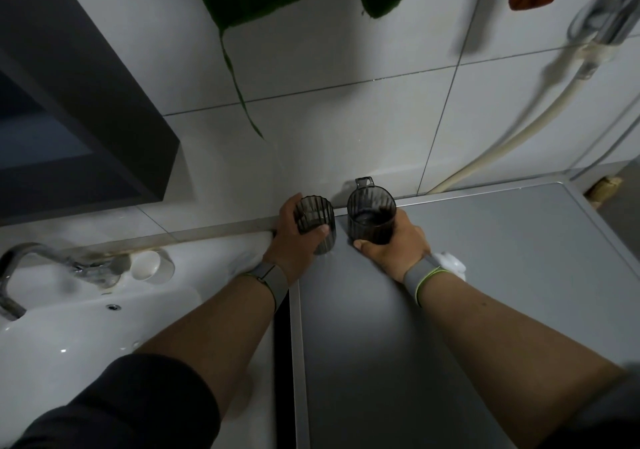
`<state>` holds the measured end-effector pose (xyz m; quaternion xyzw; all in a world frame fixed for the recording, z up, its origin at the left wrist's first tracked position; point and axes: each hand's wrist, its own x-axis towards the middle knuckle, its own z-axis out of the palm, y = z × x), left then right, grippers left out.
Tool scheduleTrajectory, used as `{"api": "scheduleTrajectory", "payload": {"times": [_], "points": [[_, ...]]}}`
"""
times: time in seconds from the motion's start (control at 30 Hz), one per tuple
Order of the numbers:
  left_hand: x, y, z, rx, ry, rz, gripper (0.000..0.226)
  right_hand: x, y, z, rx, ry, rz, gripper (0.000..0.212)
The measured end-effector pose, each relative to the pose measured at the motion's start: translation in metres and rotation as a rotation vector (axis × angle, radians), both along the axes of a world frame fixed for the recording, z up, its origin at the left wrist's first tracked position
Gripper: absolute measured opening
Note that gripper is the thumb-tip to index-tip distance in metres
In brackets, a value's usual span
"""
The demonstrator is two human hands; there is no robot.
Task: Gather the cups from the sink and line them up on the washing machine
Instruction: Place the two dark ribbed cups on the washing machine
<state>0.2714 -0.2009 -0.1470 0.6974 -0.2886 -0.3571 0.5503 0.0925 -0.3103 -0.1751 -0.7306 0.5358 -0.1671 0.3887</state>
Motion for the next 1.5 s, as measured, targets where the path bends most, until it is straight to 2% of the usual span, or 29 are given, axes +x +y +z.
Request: {"api": "scheduleTrajectory", "payload": {"times": [0.2, 0.87, 0.97, 1.1, 1.17, 1.33, 1.43, 1.5], "points": [[0.003, -0.001, 0.001, 0.021, -0.059, -0.038, 0.090, 0.002, 0.002, -0.001, -0.013, -0.002, -0.010, 0.088], [0.000, 0.000, 0.007, 0.030, 0.005, -0.018, 0.085, 0.002, -0.002, -0.002, -0.008, 0.000, 0.001, 0.087], [0.002, 0.000, 0.007, 0.039, 0.017, -0.024, 0.096, 0.002, 0.000, -0.001, -0.016, -0.015, -0.004, 0.090], [0.009, 0.005, 0.016, 0.080, 0.075, 0.009, 0.121, -0.002, 0.001, 0.001, 0.017, -0.073, 0.007, 0.108], [0.012, 0.013, 0.022, 0.094, 0.103, 0.041, 0.126, -0.009, 0.003, 0.002, 0.056, -0.105, 0.014, 0.117], [0.015, 0.042, 0.026, 0.121, 0.060, 0.011, 0.111, -0.025, 0.028, -0.002, 0.120, -0.111, -0.026, 0.128], [0.010, 0.061, 0.028, 0.114, 0.002, 0.016, 0.097, -0.035, 0.052, 0.000, 0.109, -0.102, -0.037, 0.122], [0.004, 0.078, 0.031, 0.118, -0.039, 0.021, 0.097, -0.040, 0.073, 0.002, 0.103, -0.098, -0.039, 0.113]]}}
